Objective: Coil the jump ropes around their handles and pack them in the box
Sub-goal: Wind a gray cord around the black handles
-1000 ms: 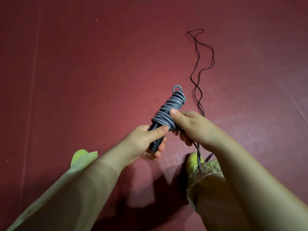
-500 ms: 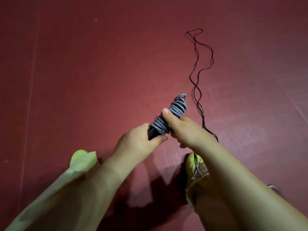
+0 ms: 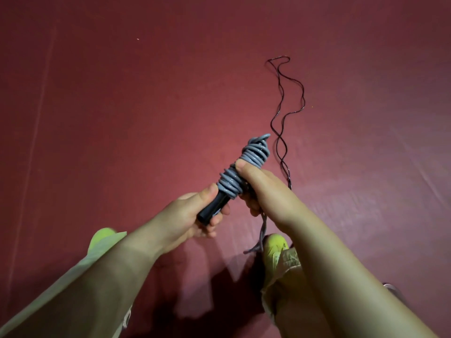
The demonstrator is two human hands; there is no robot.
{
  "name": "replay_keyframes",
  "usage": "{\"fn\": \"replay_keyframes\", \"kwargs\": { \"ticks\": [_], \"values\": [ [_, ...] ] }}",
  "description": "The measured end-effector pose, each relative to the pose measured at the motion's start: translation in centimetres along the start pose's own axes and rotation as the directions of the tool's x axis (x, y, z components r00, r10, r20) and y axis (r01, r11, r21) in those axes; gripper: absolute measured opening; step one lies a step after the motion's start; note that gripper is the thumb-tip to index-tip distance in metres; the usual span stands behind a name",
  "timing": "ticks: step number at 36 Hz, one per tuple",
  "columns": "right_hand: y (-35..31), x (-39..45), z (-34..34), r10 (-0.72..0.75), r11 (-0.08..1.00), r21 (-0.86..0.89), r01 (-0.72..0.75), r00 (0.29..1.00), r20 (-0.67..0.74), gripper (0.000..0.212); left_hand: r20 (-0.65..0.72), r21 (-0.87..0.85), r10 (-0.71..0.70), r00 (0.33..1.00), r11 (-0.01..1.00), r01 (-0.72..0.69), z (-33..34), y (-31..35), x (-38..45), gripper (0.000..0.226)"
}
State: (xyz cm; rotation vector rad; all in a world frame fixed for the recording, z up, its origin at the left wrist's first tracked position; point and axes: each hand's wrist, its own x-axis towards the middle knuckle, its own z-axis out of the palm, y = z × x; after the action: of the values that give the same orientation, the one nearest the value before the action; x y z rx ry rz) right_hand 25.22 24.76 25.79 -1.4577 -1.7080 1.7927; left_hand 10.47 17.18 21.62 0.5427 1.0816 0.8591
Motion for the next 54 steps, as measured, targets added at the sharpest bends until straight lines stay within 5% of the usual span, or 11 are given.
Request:
{"fn": "replay_keyframes", "kwargs": {
  "ticks": [11,16,31,35,46,48,51,54],
  "values": [
    [0.8,0.1,-1.2,0.106,0.960,-0.256,-0.116,0.993,-0.050,0.055,-0.252,0.261,0.073,0.965,0.965,-0.004,0.0,-0.5,1.5,0.053],
    [1.0,0.1,-1.2,0.068,0.902,-0.417,-0.110,0.991,-0.114,0.057,-0.356,0.761,0.398,0.846,0.649,0.015,-1.6,-0.9,1.7,0.048],
    [0.9,0.3,0.7,-0.036,0.908,-0.413,-0.071,0.969,-0.244,0.068,-0.394,0.831,0.432,0.811,0.544,0.113,-0.8,-0.4,0.6,0.055],
    [0.7,0.0,0.8,-0.121,0.946,-0.319,0.051,0.972,-0.203,0.064,-0.307,0.798,0.445,0.841,0.601,-0.027,-0.7,-0.1,0.5,0.026],
    [1.2,-0.3,0.8,-0.214,0.887,-0.448,0.115,0.961,-0.175,0.048,-0.249,0.795,0.302,0.920,0.606,0.016,-0.6,0.0,-0.1,0.038],
    [1.4,-0.2,0.8,-0.227,0.890,-0.439,0.122,0.954,-0.194,0.050,-0.190,0.747,0.279,0.941,0.663,-0.046,-0.6,0.2,-0.2,0.026],
    [1.3,0.0,0.4,-0.247,0.922,-0.346,0.171,0.950,-0.189,0.053,-0.043,0.442,0.159,0.986,0.888,-0.124,0.5,0.9,-0.7,0.009],
    [1.1,-0.1,0.0,-0.273,0.947,-0.211,0.241,0.952,-0.137,0.048,0.064,0.039,-0.060,0.996,0.998,0.058,0.7,1.7,-1.1,0.055]
  ]
}}
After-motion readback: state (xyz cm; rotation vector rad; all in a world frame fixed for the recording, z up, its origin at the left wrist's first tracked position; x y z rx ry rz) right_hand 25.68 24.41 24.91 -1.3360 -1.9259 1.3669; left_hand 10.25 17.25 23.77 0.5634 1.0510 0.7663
